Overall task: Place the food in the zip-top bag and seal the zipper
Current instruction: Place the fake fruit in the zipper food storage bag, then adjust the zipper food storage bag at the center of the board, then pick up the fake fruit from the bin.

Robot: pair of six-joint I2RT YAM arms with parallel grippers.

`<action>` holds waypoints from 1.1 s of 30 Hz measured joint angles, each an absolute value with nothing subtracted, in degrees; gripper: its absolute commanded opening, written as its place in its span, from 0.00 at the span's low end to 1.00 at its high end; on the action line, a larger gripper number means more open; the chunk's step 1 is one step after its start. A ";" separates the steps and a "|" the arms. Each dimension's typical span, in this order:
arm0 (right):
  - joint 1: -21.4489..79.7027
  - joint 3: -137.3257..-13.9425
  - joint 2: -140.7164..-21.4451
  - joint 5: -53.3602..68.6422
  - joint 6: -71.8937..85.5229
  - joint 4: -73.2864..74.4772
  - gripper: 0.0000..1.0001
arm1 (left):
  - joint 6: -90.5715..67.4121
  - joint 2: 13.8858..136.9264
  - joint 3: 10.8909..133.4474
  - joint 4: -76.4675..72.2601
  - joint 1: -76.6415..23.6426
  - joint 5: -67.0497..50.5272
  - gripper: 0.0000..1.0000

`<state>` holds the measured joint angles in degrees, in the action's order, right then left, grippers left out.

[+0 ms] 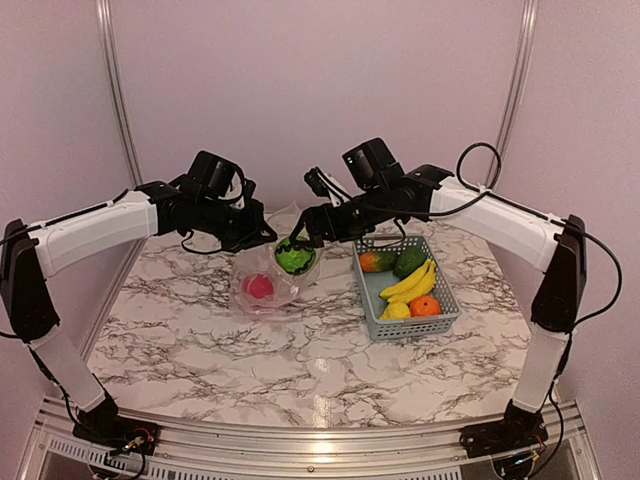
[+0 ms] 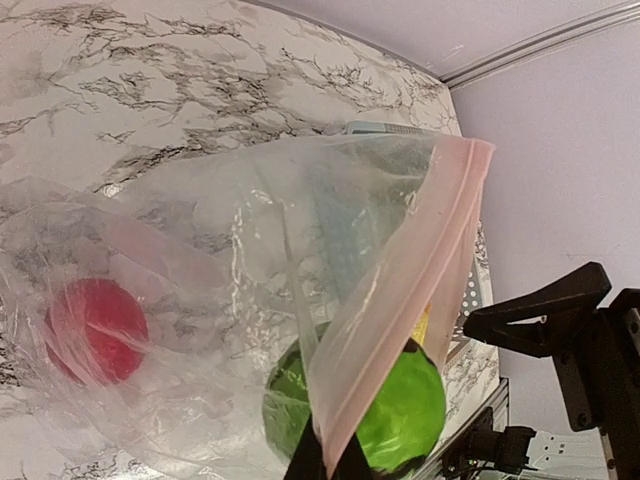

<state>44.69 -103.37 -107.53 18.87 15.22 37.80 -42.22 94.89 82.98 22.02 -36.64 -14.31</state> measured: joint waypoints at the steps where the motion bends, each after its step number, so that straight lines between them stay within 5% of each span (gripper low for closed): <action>1: 44.40 -103.37 -106.72 19.75 15.68 37.71 0.91 | -42.00 94.54 82.32 22.04 -36.27 -14.28 0.00; 8: 39.03 -101.19 -99.13 22.96 19.59 34.65 0.90 | -38.46 92.47 82.28 27.20 -32.14 -12.91 0.00; 16: 33.63 -95.31 -92.86 19.86 20.03 34.81 0.88 | -28.05 89.71 102.72 46.17 -24.12 -5.34 0.00; 33: 26.96 -84.71 -92.20 12.32 20.86 38.06 0.79 | -28.86 98.67 98.10 45.91 -33.19 -14.98 0.00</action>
<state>26.96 -84.71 -92.20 12.32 20.86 38.06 -28.86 98.67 98.10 45.91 -33.19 -14.98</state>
